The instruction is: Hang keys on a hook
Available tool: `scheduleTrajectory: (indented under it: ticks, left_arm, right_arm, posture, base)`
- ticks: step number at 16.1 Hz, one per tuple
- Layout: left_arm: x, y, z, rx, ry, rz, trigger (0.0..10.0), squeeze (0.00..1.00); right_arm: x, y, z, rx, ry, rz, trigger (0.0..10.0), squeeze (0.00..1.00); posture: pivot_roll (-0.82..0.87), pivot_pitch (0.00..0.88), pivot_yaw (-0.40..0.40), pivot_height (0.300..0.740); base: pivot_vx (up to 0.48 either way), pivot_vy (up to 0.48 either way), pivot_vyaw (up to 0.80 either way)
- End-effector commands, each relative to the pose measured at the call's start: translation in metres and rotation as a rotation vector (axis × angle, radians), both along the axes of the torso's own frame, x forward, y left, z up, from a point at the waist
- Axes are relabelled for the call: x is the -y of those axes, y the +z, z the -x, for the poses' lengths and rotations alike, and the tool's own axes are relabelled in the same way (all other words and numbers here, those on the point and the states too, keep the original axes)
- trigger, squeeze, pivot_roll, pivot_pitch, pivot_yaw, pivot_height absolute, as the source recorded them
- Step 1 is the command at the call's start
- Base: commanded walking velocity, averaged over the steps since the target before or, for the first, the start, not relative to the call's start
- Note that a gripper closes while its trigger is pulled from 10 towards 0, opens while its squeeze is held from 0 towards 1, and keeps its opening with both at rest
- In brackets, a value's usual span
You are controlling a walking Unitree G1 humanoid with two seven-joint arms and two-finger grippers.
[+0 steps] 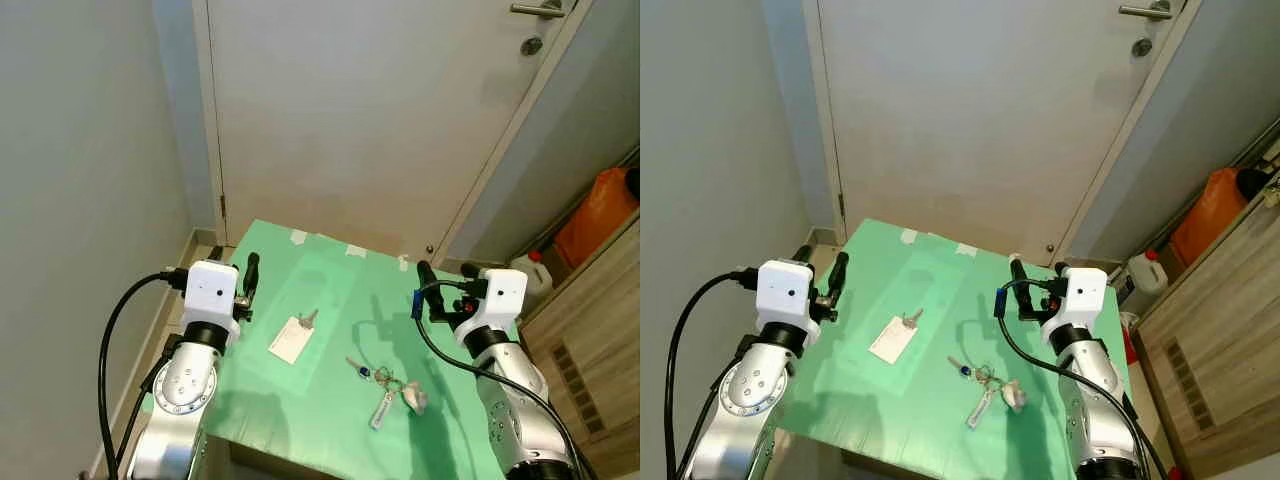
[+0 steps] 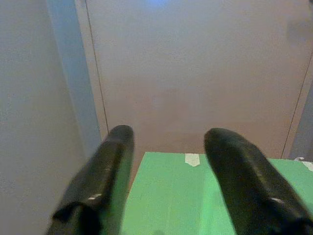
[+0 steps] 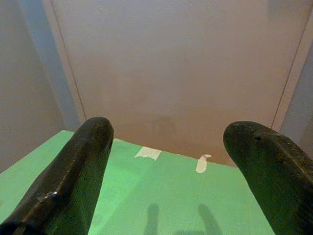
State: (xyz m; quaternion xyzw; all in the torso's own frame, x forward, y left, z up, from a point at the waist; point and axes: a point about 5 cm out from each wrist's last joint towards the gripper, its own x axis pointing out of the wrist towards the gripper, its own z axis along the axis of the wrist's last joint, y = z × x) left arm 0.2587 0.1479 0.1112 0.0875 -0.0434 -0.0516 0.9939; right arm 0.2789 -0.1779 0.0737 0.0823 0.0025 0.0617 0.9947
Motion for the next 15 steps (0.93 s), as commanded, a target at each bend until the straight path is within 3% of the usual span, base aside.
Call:
scheduleTrajectory:
  ticks: [1,3,7,8,15]
  left_arm:
    - [0.002,-0.002,-0.001,-0.015,-0.005,0.015,10.0,1.0]
    - [-0.005,0.004,-0.004,0.03,0.038,0.046,10.0,1.0]
    - [-0.005,-0.003,-0.004,-0.006,0.016,0.014,10.0,1.0]
    - [-0.005,-0.006,-0.005,-0.035,0.008,0.009,10.0,0.0]
    - [-0.004,-0.005,-0.014,-0.055,-0.033,-0.03,10.0,0.0]
  right_arm:
    - [0.008,0.001,0.003,0.015,-0.045,0.001,10.0,0.0]
    - [0.01,0.003,0.004,0.037,-0.077,-0.025,10.0,0.0]
    - [0.007,0.002,0.002,0.038,-0.074,-0.02,10.0,0.0]
    - [0.003,0.003,0.002,0.041,-0.052,0.007,10.0,0.0]
    - [-0.014,0.003,0.0,0.043,0.046,0.092,10.0,0.0]
  posture:
    - [0.03,0.0,-0.102,0.74]
    - [0.02,0.0,-0.097,0.74]
    - [0.03,0.0,-0.097,0.74]
    - [0.03,0.0,-0.097,0.74]
    - [0.04,0.0,-0.09,0.74]
  base:
    - [0.0,0.0,0.0]
    - [0.0,0.0,0.0]
    - [0.0,0.0,0.0]
    - [0.0,0.0,0.0]
    - [0.058,-0.035,0.0]
